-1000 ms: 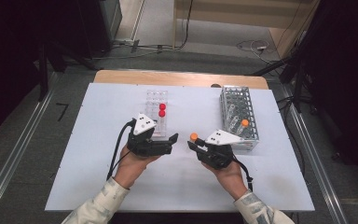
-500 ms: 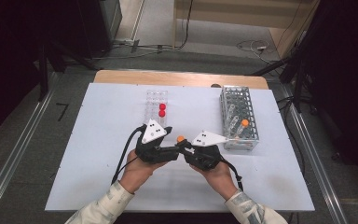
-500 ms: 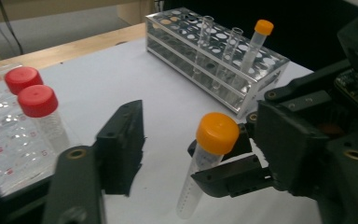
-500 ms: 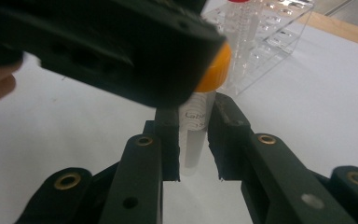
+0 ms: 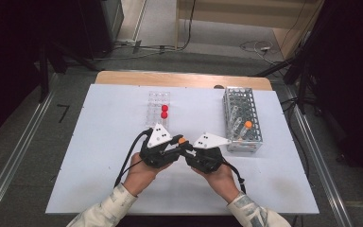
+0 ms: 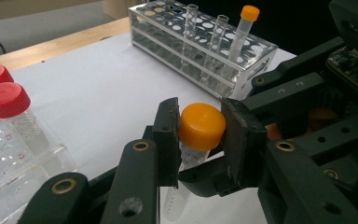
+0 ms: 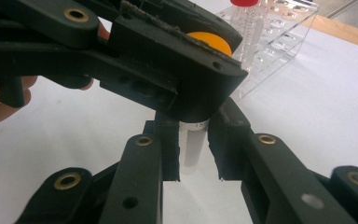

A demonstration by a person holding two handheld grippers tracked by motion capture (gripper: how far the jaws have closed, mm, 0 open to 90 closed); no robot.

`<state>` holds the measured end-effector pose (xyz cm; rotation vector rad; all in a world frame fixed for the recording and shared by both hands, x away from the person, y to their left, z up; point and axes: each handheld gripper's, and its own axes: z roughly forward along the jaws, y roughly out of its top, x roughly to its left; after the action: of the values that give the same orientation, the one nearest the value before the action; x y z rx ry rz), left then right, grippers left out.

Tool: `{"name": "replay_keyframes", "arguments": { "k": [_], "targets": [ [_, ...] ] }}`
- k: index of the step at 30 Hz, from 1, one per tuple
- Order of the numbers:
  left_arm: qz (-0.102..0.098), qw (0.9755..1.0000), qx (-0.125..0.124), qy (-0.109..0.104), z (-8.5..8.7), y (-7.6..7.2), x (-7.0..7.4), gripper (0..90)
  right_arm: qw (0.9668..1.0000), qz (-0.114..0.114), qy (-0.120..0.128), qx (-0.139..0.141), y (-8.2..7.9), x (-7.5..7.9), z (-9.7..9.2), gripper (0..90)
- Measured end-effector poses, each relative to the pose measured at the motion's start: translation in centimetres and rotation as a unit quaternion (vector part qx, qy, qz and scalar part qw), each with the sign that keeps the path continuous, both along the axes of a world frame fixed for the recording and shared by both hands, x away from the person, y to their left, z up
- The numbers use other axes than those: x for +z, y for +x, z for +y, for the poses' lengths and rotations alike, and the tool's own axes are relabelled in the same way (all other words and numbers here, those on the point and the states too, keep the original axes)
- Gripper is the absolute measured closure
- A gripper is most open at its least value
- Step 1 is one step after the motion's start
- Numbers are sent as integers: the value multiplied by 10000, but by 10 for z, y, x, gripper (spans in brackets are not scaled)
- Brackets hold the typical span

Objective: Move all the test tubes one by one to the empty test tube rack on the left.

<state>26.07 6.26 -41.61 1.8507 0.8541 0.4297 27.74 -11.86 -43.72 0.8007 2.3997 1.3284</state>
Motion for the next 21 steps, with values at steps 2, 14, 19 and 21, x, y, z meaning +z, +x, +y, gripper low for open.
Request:
{"name": "replay_keyframes", "arguments": {
  "k": [2, 14, 19, 21],
  "targets": [
    [-16, 10000, 13, 11, 0, 0, 0, 687, 10000, 1, -1, 2, 0, 0, 0, 720],
    [0, 9999, 58, -87, 5, 0, 4, 695, 9999, 149, -12, 76, 3, 0, -3, 427],
    [57, 9997, 189, -159, 12, 3, 8, 695, 9996, 248, -86, -83, 4, 1, -11, 270],
    [55, 9995, 252, -176, 17, 4, 10, 695, 9996, 248, -62, -129, 4, 2, -17, 253]
  ]
}}
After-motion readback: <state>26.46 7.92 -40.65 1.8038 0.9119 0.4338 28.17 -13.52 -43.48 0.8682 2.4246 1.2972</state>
